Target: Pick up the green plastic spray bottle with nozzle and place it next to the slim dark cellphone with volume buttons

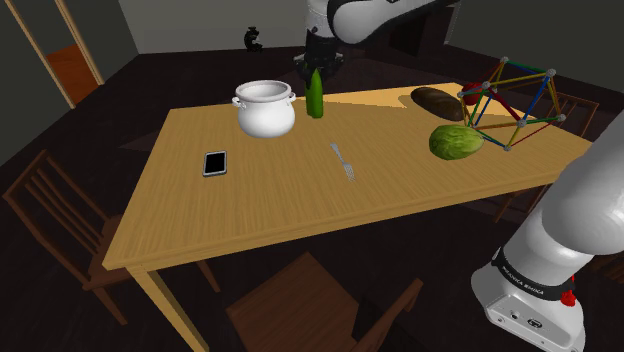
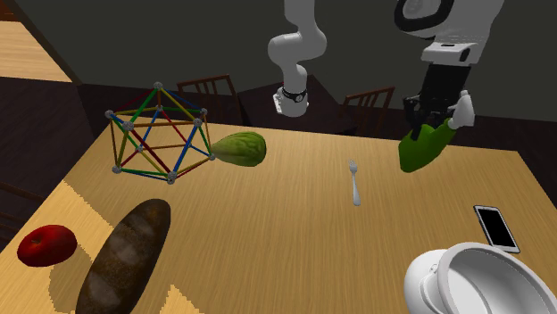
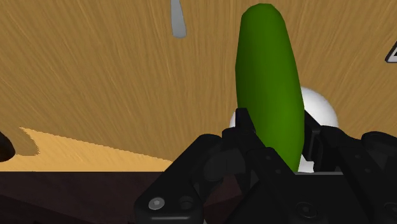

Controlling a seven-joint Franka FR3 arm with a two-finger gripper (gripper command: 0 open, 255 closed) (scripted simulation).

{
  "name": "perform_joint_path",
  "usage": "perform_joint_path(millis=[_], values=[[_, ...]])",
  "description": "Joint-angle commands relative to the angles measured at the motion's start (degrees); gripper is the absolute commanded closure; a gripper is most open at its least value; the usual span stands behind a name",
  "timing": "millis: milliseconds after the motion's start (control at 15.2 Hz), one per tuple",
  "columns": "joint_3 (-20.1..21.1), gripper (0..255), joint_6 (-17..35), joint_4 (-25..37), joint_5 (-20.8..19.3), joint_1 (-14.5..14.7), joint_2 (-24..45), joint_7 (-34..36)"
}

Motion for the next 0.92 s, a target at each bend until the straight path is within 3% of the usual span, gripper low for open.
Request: perform_joint_path(millis=[0,858], values=[[1.46,255,-0.53,1.97,-1.68,0.96,2.43,3.32],[6.37,255,-6.10,19.19,-13.84,11.51,22.26,21.99]])
